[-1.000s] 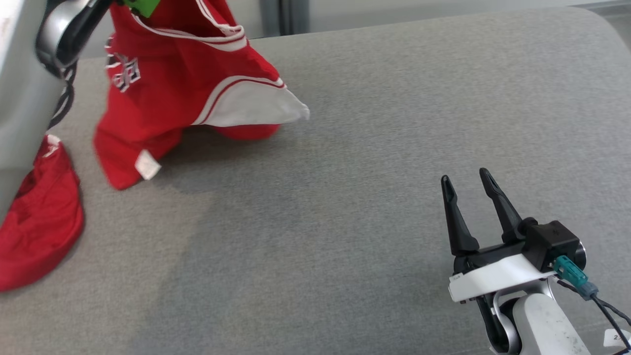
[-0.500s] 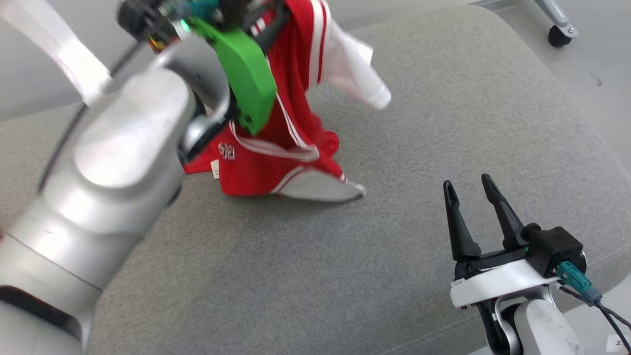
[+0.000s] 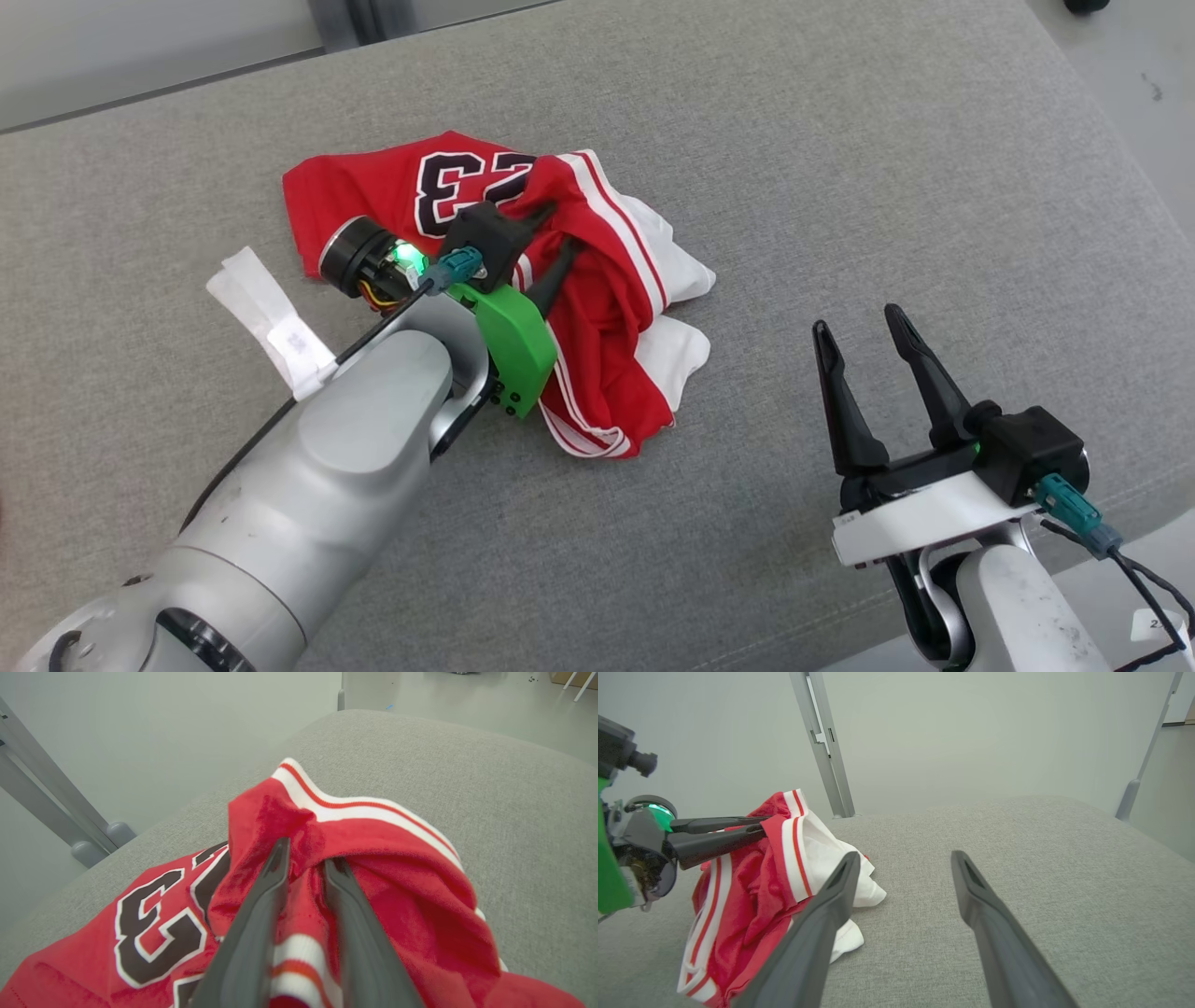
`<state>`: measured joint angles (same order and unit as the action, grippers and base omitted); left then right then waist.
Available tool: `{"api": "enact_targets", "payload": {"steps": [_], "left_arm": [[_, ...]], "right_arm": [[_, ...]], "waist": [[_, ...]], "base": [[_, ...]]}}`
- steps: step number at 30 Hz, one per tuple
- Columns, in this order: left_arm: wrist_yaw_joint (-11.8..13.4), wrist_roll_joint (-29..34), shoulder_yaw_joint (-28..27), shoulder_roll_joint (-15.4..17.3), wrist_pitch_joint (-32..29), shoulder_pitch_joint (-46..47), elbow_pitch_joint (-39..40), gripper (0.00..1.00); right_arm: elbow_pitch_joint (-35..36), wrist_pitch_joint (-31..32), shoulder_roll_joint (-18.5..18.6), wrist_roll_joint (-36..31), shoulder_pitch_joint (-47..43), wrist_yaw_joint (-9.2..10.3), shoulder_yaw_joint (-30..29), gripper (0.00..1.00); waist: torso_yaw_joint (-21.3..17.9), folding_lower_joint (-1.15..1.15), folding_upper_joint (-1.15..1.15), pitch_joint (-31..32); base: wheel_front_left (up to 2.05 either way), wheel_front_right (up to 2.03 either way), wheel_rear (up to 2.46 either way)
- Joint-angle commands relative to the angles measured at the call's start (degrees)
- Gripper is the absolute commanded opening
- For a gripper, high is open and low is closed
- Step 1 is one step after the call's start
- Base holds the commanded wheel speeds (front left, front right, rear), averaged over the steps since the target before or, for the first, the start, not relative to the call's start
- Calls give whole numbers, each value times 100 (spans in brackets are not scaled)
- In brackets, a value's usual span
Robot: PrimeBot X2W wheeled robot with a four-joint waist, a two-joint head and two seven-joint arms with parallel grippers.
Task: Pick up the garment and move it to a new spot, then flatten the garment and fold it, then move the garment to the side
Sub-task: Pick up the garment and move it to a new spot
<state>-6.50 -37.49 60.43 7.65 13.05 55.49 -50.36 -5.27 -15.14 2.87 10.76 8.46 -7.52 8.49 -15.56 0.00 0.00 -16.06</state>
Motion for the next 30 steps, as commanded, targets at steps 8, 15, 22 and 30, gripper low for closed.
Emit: {"api": "enact_targets", "payload": {"steps": [8,15,22,30], "left_arm": [[306,111,-464,-190,212,-556,354,100],[704,352,-1394,138,209,-1799,1437,100],[1351,1013,-2666,348,211,-3616,2776,100],[1167,1855,-4133,-20,211,-5421,4000,100]], "right_arm": [[-81,-1,4,-217,-396,5,-205,100],[-115,-1,9,-361,-789,5,-358,100],[-88,-1,7,-413,-1066,5,-410,100],[-56,-1,9,-430,-1303,5,-498,100]], "waist": [[889,0,0,742],[1628,0,0,1315],[1985,0,0,1594],[2101,0,0,1780]], "base": [[0,0,0],[0,0,0],[0,0,0],[0,0,0]]}}
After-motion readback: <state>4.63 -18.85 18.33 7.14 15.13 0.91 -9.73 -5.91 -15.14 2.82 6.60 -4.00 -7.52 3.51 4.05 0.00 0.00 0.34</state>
